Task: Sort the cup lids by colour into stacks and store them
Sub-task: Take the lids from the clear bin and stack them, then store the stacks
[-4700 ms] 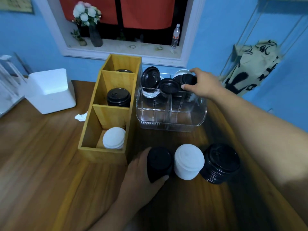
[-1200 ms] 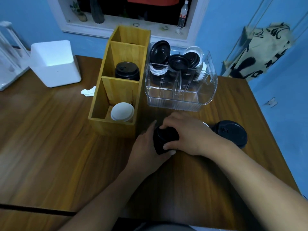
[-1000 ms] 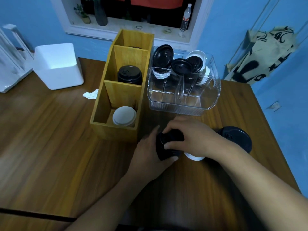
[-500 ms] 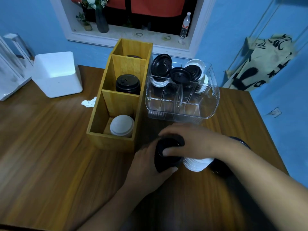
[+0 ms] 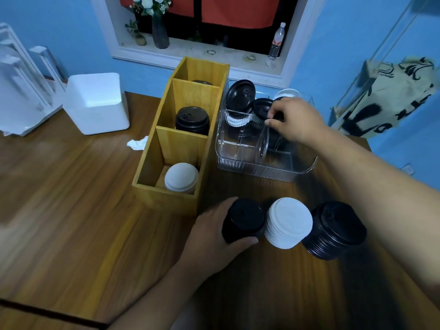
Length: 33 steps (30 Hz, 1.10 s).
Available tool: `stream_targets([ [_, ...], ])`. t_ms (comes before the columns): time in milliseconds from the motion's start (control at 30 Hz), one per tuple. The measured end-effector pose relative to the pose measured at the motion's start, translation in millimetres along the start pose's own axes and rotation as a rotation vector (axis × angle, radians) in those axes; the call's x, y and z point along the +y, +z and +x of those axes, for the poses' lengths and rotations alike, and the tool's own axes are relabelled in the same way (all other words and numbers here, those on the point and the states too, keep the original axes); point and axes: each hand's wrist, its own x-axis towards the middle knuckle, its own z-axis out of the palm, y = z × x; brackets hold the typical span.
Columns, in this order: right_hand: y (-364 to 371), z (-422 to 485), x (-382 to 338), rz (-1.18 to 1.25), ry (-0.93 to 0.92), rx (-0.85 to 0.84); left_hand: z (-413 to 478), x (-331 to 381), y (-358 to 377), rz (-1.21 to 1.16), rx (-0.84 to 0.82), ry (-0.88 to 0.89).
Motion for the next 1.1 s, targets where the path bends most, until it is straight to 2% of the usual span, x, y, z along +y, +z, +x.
stream_targets([
  [133, -20, -31, -11, 0.145, 0.033, 0.183, 0, -1, 0, -0.021, 0.018, 0.013],
  [233, -38, -94, -34, 0.477, 0.104, 0.226, -1, -2, 1, -0.026, 0.031, 0.014],
  [300, -42, -149, -53, 0.729, 0.165, 0.176, -1, -1, 0, -0.026, 0.029, 0.019],
  [433, -27, -249, -78, 1.122, 0.383, -0.042, -1, 5, -4, -0.041, 0.053, 0.051],
  [533, 0, -294, -80, 1.231, 0.549, -0.125, 0, 2, -2, -0.048, 0.055, 0.065],
  [700, 32, -330, -77, 1.361, 0.77, -0.121, 0, 1, 0, -0.035, 0.034, 0.049],
  [833, 41, -343, -71, 1.332, 0.861, -0.125, 0, 5, 1, -0.011, 0.048, 0.027],
  [900, 40, -347, -67, 1.206, 0.84, -0.109, 0, 5, 2, -0.003, 0.051, 0.02],
  [1033, 39, -360, -58, 0.574, 0.653, -0.063, 0, 3, 3, 0.001, 0.041, 0.008],
  [1100, 37, -363, -57, 0.367, 0.514, -0.026, 0, 3, 4, -0.004, 0.04, 0.004],
])
